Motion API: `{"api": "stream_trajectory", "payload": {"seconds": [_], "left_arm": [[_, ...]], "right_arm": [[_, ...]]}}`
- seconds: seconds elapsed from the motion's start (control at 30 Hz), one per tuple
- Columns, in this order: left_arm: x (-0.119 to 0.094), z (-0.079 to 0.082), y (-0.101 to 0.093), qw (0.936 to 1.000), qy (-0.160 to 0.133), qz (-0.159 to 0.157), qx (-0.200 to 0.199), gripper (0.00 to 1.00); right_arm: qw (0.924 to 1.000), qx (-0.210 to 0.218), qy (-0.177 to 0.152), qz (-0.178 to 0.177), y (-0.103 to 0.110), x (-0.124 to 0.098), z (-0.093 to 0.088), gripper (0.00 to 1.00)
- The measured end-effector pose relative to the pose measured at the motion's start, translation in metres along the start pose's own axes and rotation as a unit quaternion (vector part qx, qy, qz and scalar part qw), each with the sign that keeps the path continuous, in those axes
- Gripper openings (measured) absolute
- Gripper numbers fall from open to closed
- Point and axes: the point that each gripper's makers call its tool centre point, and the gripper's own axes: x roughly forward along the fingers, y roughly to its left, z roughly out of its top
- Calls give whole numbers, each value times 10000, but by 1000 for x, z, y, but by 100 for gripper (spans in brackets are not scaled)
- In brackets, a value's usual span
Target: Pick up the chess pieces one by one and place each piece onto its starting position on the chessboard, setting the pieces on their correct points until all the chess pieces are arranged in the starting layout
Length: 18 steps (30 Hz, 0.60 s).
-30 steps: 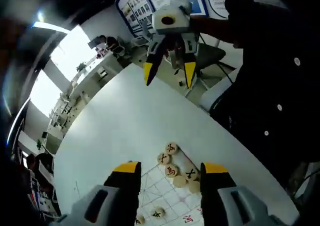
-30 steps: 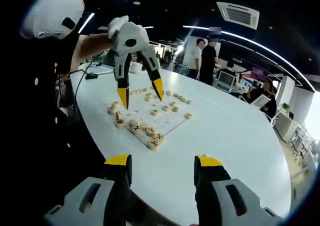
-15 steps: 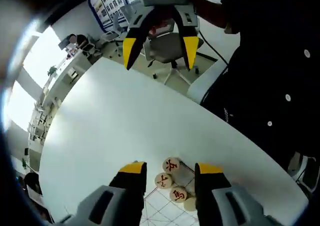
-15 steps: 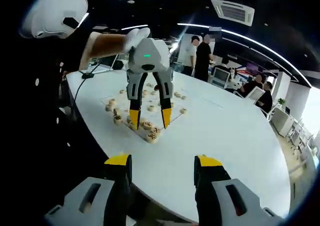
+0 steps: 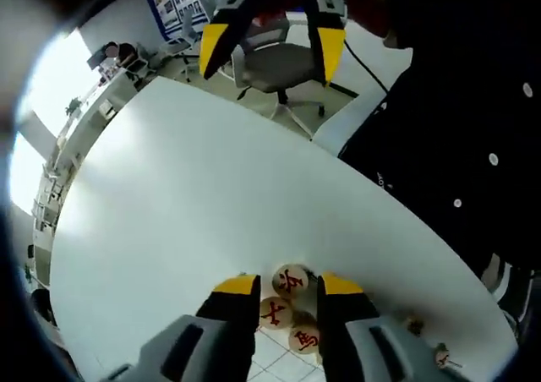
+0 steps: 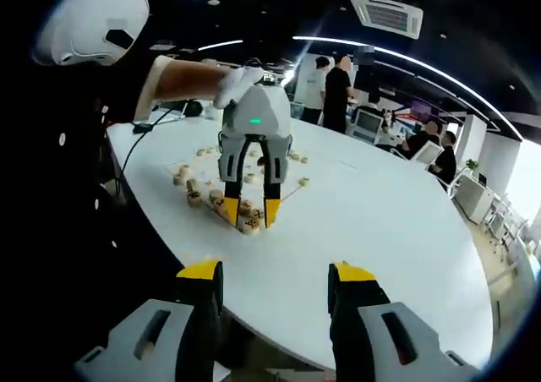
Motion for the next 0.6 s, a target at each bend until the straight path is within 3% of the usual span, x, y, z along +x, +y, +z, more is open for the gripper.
{"api": "stream_trajectory", "payload": {"seconds": [0.07,0.33,0.43,0.6], "left_arm": [[1,-2,1,9999,55,57,111,21],[-1,1,-3,10000,-10,-2,56,20],[-13,6,4,9989,-296,234,-268,20],[-38,-4,8,9916,-560,677,-954,20]], "right_arm": [[10000,5,-2,2,0,1,0,50],[10000,4,-15,12,0,1,0,50],[10000,-3,-23,27,1,1,0,50],[9999,-55,-50,94,1,6,3,50]]}}
